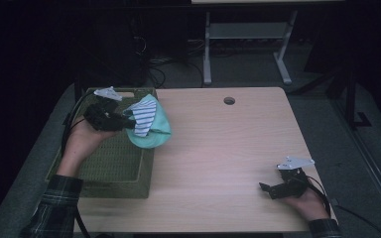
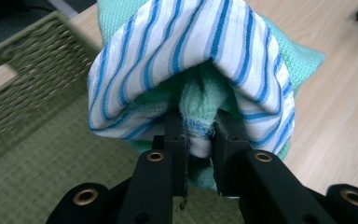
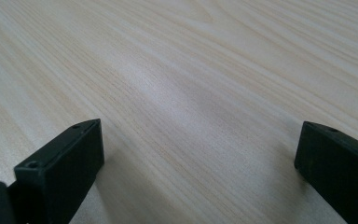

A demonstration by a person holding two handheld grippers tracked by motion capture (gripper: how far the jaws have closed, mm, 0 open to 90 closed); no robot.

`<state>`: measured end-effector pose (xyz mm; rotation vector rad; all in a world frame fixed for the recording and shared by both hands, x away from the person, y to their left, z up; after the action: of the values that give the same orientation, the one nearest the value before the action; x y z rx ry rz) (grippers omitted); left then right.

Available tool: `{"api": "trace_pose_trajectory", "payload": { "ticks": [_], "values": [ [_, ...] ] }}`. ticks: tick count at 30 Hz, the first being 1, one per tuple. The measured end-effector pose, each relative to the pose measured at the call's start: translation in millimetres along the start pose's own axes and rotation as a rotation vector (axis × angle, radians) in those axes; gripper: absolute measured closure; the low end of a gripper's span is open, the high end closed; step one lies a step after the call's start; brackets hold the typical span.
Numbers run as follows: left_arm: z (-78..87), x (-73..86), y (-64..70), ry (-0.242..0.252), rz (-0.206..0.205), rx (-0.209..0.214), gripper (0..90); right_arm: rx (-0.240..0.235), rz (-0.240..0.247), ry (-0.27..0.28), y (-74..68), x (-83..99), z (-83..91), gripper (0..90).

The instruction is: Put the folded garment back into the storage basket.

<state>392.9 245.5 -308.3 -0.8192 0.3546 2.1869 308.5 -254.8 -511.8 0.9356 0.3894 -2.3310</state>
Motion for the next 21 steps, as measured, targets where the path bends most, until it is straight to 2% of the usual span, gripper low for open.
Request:
{"api": "trace_pose_trajectory", "payload": {
  "ticks": [4, 13, 21],
  "values": [
    [5.5, 11.1, -10.3, -0.007, 0.025, -0.026, 77.5, 0.000, 0.001, 0.000, 0.0, 0.0, 0.0, 1.0],
    [18.3, 34.4, -29.1, 0.016, 0.099, -0.067, 77.5, -0.001, 0.000, 0.000, -0.1, 0.0, 0.0, 1.0],
    [16.1, 56.7, -45.2, 0.000, 0.164, -0.118, 77.5, -0.001, 0.001, 0.000, 0.1, 0.0, 0.1, 1.0]
  ]
}}
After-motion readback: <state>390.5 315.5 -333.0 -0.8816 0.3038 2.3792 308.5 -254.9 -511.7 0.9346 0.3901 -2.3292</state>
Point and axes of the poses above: each handheld gripper's, and its own axes: z roughly backward along the jaws, x roughly out of its underside, y roughly to its right, the point moved 4 cm from there along -z, roughly forward along the jaws, and after that the axes turned 1 degree about -z, right-handed, at the moved point
